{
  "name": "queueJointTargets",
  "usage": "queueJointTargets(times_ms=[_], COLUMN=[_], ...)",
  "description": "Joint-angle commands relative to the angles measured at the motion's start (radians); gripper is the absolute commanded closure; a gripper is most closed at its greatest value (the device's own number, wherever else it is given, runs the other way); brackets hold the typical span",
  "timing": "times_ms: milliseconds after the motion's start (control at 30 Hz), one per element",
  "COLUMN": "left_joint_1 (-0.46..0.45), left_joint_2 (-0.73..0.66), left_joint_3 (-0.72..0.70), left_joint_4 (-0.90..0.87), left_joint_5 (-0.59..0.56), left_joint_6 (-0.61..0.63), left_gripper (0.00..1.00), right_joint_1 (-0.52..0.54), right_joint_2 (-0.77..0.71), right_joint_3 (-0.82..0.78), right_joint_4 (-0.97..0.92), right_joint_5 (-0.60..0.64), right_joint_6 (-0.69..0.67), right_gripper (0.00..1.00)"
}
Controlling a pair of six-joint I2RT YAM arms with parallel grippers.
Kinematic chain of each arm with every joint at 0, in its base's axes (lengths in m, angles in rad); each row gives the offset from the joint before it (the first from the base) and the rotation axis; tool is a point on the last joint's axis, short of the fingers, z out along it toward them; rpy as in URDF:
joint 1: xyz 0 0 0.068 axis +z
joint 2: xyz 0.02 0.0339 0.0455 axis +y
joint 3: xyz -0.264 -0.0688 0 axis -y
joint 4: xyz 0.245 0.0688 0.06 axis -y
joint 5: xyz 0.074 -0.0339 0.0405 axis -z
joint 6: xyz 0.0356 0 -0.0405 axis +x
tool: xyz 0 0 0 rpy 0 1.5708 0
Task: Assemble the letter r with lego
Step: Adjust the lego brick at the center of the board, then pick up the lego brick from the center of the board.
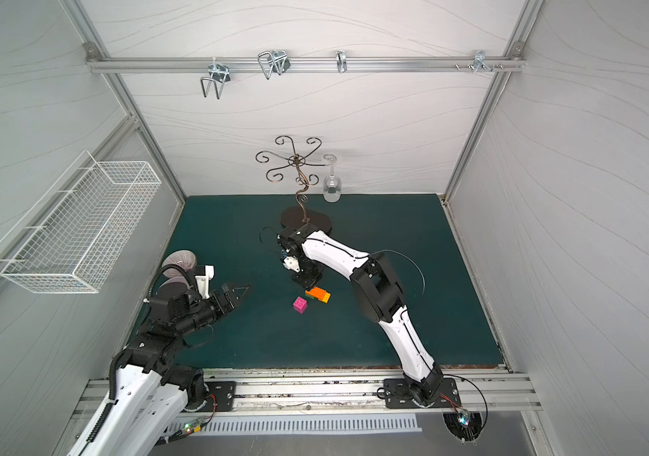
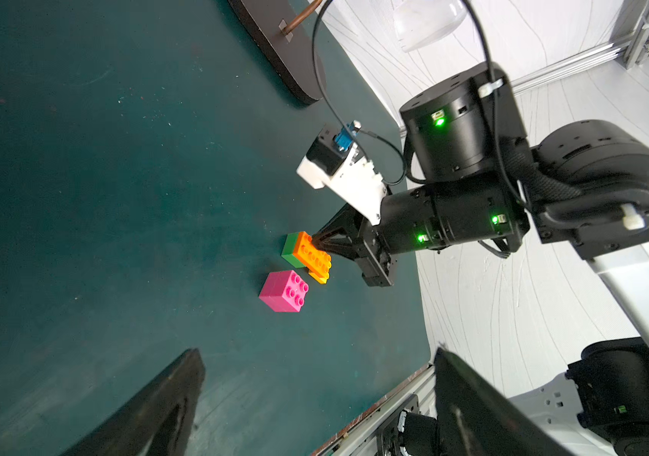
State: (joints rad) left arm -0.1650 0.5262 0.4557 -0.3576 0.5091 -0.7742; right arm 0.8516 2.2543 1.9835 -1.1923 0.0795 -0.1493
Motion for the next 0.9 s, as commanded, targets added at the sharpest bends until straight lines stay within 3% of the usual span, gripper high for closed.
queueJointTargets(times_ms=[0,67,200,267,367,400,533,633,867], left_joint_1=[-0.002,-0.002,-0.002,-0.003,-0.004,-0.003,-0.004,-0.004,-0.004], left_joint_2=[0.003,0.0,0.0,0.0,-0.008,-0.011,-0.017,-0.019,-0.031], left_joint_3=[0.012,0.01,-0.014,-0.023,-0.021,-0.019,-0.017,-0.022,-0.021], left_joint_4=[0.052,0.054,0.08,0.088,0.076,0.068,0.031,0.01,-0.016], left_joint_5=[-0.002,-0.011,-0.017,-0.015,-0.015,-0.02,-0.048,-0.062,-0.089], left_joint_6=[0.006,0.002,-0.021,-0.029,-0.024,-0.021,-0.011,-0.011,-0.013], left_gripper=[0.06,0.06,0.06,0.06,0.06,0.06,0.06,0.06,0.06], right_joint_1=[-0.013,-0.014,-0.03,-0.042,-0.049,-0.052,-0.059,-0.059,-0.06], right_joint_2=[-0.06,-0.101,-0.167,-0.198,-0.255,-0.284,-0.378,-0.407,-0.355], right_joint_3=[0.038,0.016,-0.067,-0.122,-0.237,-0.283,-0.52,-0.614,-0.562], right_joint_4=[0.005,0.035,0.093,0.118,0.184,0.219,0.412,0.492,0.486], right_joint_5=[-0.011,0.018,0.001,-0.019,-0.055,-0.066,-0.107,-0.131,-0.175], right_joint_6=[-0.009,-0.05,-0.07,-0.06,-0.067,-0.076,-0.174,-0.223,-0.236], right_gripper=[0.9,0.74,0.6,0.46,0.42,0.25,0.17,0.17,0.2])
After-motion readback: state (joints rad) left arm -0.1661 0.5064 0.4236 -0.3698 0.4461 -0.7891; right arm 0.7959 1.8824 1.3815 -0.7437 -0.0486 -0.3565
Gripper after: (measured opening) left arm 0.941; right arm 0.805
